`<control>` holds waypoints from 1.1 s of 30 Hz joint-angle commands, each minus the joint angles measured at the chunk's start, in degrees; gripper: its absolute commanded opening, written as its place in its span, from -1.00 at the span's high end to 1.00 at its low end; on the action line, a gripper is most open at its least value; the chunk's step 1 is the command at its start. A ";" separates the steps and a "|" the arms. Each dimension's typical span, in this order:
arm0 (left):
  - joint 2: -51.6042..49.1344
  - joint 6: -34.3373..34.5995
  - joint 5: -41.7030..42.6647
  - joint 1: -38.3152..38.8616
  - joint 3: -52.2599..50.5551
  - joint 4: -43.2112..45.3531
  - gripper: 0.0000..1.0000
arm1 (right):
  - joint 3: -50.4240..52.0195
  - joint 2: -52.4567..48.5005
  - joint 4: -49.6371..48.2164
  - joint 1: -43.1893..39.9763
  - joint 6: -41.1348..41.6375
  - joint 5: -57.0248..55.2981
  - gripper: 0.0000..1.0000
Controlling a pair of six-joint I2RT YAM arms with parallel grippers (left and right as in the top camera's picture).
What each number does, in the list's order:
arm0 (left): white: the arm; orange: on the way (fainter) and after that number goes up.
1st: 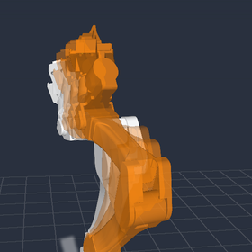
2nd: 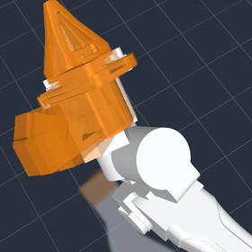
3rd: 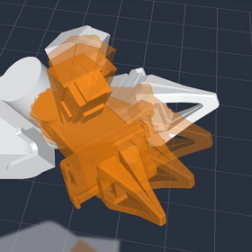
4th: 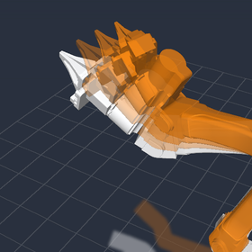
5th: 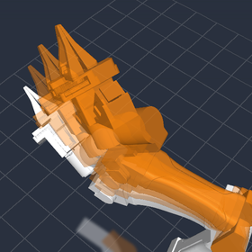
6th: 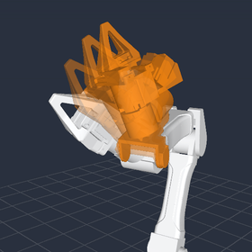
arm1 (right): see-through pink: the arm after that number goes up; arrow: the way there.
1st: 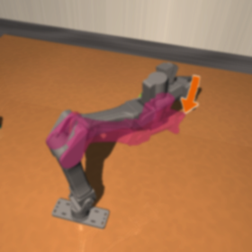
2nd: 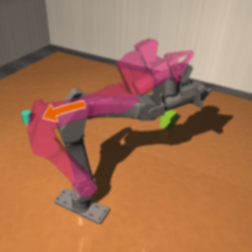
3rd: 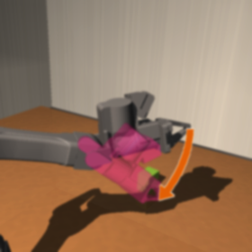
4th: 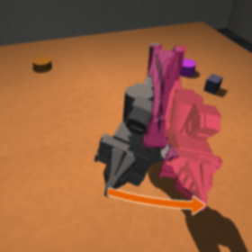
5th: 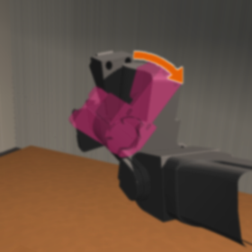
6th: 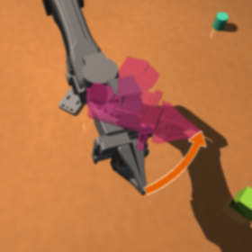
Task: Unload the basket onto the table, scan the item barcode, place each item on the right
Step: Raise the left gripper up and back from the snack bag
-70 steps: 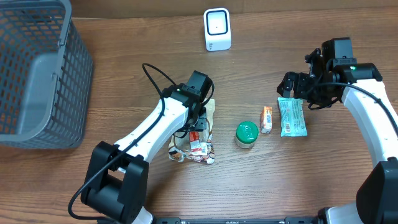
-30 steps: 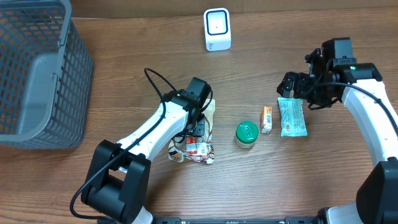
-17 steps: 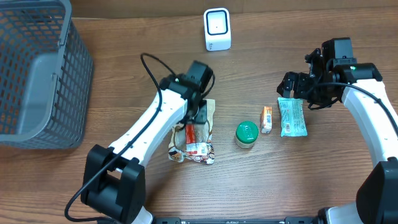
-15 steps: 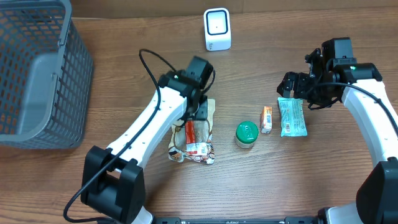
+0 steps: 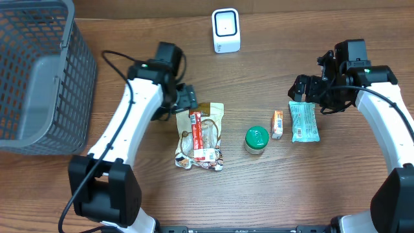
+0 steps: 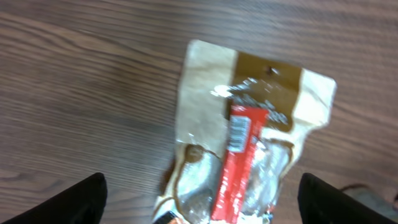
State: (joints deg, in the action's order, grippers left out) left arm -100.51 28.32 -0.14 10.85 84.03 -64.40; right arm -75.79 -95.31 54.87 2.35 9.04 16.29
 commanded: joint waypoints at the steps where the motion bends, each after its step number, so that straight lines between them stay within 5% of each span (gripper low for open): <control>1: 1.29 -0.02 1.07 -2.86 1.25 -0.09 -0.86 | -0.46 1.01 -0.31 0.31 0.09 0.31 -1.00; 3: 1.29 0.00 1.09 -3.93 1.25 -0.09 -1.00 | -0.46 1.01 -0.31 0.31 0.09 0.31 -1.00; 33: 1.29 0.39 1.22 -4.09 1.25 0.35 -1.00 | -0.46 1.01 -0.31 0.31 0.09 0.31 -1.00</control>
State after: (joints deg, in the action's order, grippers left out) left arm -100.51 28.36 0.49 6.66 84.03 -64.25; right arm -75.79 -95.31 54.89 2.35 8.99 16.32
